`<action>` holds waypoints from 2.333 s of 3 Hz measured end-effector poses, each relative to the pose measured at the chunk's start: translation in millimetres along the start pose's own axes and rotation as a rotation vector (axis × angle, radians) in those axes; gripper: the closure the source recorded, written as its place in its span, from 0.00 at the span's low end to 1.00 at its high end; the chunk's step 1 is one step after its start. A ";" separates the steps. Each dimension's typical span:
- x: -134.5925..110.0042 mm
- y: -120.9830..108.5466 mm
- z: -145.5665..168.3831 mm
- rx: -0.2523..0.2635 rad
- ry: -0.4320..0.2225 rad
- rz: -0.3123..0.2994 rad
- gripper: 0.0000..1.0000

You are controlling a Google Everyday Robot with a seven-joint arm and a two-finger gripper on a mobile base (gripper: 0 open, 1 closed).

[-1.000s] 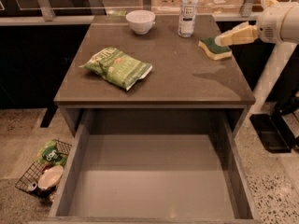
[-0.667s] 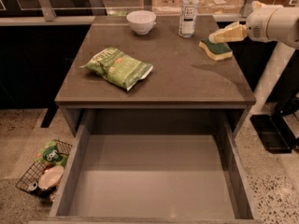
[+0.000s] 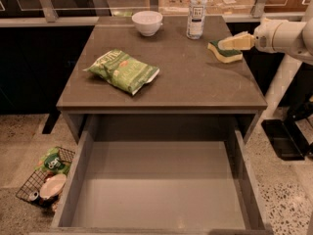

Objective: Place sponge into top drawer

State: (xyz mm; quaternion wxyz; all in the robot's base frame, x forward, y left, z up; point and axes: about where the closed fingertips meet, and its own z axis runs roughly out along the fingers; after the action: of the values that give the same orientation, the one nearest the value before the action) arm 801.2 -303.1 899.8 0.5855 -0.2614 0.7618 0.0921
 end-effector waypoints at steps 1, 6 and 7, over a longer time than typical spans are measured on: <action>25.8 6.7 14.1 -0.031 -0.018 0.072 0.00; 57.9 43.2 48.3 -0.136 -0.049 0.157 0.83; 57.9 45.9 50.9 -0.141 -0.048 0.158 1.00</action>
Offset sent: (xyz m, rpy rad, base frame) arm 0.0016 0.0215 -0.0851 0.2164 0.0768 0.0650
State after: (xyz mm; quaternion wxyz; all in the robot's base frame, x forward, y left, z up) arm 810.7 -258.4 822.6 0.5748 -0.2389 0.7574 0.1973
